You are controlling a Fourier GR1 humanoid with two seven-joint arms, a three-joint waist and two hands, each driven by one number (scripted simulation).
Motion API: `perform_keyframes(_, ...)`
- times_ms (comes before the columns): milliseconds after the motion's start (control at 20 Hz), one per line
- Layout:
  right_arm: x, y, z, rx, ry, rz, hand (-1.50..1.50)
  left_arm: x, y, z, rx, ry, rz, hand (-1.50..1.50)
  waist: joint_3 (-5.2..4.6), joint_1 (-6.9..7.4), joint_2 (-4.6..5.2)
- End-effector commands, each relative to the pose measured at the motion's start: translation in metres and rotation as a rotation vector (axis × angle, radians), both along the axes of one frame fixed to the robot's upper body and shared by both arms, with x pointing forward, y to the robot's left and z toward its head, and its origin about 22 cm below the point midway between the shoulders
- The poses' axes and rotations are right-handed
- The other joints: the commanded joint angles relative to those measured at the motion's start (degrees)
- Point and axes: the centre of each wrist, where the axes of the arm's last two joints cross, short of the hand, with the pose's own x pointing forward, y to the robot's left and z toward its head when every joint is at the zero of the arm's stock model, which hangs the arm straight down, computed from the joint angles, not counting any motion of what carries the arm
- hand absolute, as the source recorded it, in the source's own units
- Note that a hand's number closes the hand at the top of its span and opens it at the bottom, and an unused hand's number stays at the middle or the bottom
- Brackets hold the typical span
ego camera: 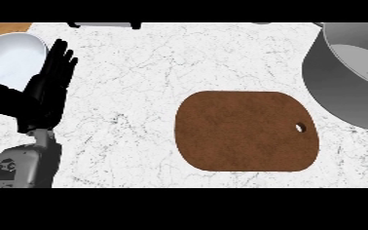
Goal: Pick the squash from the cutting board and place it in the pot
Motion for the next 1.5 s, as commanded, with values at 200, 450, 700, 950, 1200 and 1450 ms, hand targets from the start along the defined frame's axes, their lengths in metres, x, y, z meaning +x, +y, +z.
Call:
perform_keyframes(200,0.035,-0.009,-0.043,0.075,0.144,-0.002,1.50,0.002,0.015,-0.006,0.004,0.004,-0.011,0.00,0.32,0.31,0.47)
perform_keyframes(450,0.035,-0.015,-0.059,0.211,0.264,0.022,-1.50,0.001,0.006,0.000,0.009,-0.016,-0.016,0.00,0.45,1.27,0.90)
perform_keyframes(700,0.038,-0.008,-0.073,0.387,0.242,0.174,-1.50,0.000,0.009,0.003,-0.010,-0.004,-0.015,0.00,0.55,1.16,0.76)
perform_keyframes(950,0.039,-0.018,-0.063,0.634,0.092,0.230,-1.50,-0.003,0.015,0.005,0.000,-0.013,0.001,0.00,0.51,0.66,0.49)
perform_keyframes(1200,0.022,-0.056,-0.035,0.789,0.048,0.231,-1.50,-0.008,0.007,-0.007,-0.004,-0.005,0.006,0.00,0.46,0.61,0.60)
perform_keyframes(1450,-0.013,-0.092,-0.029,0.822,0.027,0.242,-1.50,-0.008,0.010,-0.005,0.004,-0.005,-0.007,0.00,0.57,0.54,0.92)
